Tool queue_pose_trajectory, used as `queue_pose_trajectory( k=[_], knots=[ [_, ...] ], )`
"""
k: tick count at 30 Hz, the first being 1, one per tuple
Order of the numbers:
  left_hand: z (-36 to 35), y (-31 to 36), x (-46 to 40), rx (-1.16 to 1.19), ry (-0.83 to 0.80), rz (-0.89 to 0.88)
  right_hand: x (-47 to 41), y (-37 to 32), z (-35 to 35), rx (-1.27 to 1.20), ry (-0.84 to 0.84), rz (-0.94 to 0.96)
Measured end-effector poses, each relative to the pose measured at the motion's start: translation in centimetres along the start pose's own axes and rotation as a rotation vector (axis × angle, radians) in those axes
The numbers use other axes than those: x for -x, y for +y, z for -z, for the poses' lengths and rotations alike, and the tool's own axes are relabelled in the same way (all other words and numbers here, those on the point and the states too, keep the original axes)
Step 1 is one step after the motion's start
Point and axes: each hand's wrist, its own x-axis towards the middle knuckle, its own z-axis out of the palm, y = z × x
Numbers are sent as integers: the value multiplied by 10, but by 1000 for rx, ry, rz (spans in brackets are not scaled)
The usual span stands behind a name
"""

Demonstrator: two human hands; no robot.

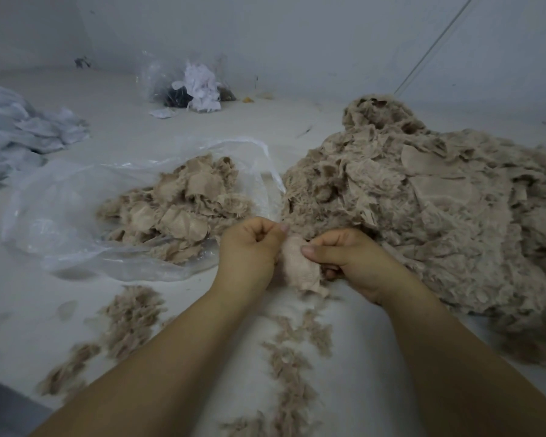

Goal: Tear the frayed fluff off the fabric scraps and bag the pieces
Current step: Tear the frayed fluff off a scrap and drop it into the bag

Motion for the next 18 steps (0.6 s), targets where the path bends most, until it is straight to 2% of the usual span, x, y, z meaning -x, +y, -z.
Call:
queue_pose_trajectory(
  k=[3,9,14,16,18],
  knots=[
    [6,0,-6,56,85,9,0,-1,-1,-66,40,-5],
    [-3,-3,4,-25,-152,34,1,-1,-2,-70,29,16],
    [-6,-1,4,-5,-151,41,1,0,-3,-30,-8,24],
    [-6,1,4,-56,-136,65,-1,1,-4,-83,34,13],
    [-7,1,7,-119,-214,74,-1,2,-3,-127,87,9]
  ],
)
